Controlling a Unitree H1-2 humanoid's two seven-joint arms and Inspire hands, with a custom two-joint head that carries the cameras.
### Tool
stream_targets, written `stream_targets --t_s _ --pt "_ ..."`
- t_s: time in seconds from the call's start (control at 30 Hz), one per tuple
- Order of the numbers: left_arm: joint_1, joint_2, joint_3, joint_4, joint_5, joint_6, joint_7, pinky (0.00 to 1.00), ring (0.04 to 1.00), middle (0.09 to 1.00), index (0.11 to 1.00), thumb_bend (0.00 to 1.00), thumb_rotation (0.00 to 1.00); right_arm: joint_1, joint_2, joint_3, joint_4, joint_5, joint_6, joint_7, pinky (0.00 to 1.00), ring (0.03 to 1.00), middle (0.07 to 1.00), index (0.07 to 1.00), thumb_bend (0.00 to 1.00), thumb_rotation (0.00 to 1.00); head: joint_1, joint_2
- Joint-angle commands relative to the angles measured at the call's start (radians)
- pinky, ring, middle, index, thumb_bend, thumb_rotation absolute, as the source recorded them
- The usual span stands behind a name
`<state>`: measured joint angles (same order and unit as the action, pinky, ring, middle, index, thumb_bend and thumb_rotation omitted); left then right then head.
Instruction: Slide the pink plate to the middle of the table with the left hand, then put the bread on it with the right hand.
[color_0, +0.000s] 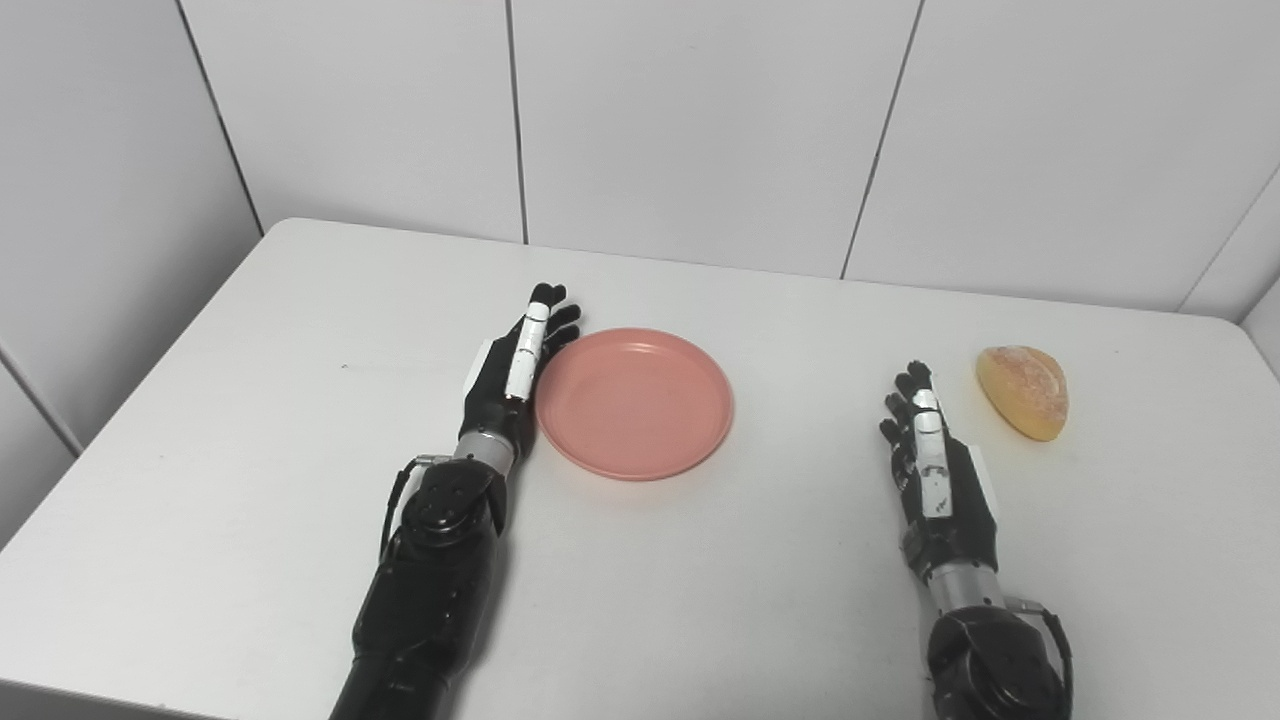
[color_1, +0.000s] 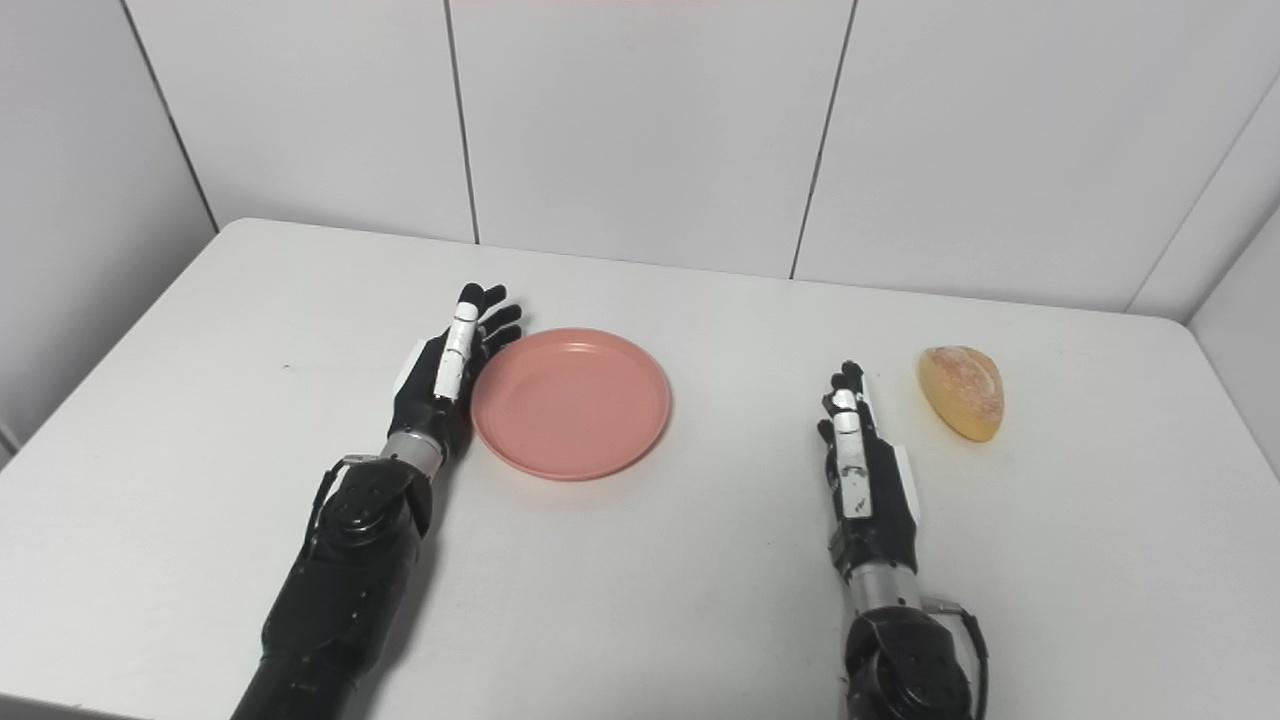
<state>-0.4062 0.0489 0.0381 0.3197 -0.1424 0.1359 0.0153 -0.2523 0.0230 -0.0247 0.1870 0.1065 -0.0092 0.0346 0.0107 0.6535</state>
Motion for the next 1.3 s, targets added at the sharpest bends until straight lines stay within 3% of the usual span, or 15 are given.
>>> stream_targets --t_s 0.0,0.4,0.57,0.97,1.2,1.27 --pt "-0.002 -0.020 -0.017 -0.026 -0.007 0.013 -0.035 0.88 0.881 0.870 0.876 0.64 1.00 -0.035 0.009 0.002 -0.038 -0.001 -0.012 -0.002 1.00 1.000 1.000 1.000 0.73 0.96 -0.011 0.000" --pt "0.033 -0.070 -0.012 -0.066 -0.042 0.004 -0.053 0.87 0.875 0.860 0.861 0.62 1.00 -0.027 0.029 0.016 -0.057 -0.011 -0.013 -0.008 1.00 1.000 1.000 1.000 0.68 0.97 -0.097 0.009" --pt "0.048 -0.073 -0.028 -0.074 -0.050 -0.001 -0.096 0.91 0.908 0.894 0.893 0.61 1.00 -0.030 0.035 0.026 -0.049 -0.022 -0.024 -0.013 1.00 1.000 1.000 1.000 0.69 0.97 -0.127 0.012" --pt "0.071 -0.111 -0.041 -0.099 -0.024 -0.038 -0.099 0.94 0.928 0.917 0.914 0.63 1.00 -0.024 0.032 0.038 -0.063 -0.048 -0.010 -0.016 1.00 1.000 1.000 1.000 0.70 0.99 -0.144 0.020" --pt "0.066 -0.110 -0.047 -0.069 -0.009 -0.084 -0.096 0.99 0.959 0.950 0.951 0.62 1.00 -0.035 0.021 0.036 -0.043 -0.062 -0.048 -0.025 1.00 1.000 1.000 1.000 0.70 0.95 -0.150 0.013" --pt "0.065 -0.107 -0.047 -0.059 -0.003 -0.100 -0.094 0.99 0.964 0.959 0.961 0.62 1.00 -0.044 0.006 0.044 -0.047 -0.115 -0.062 -0.047 1.00 1.000 1.000 1.000 0.70 0.94 -0.150 0.013"
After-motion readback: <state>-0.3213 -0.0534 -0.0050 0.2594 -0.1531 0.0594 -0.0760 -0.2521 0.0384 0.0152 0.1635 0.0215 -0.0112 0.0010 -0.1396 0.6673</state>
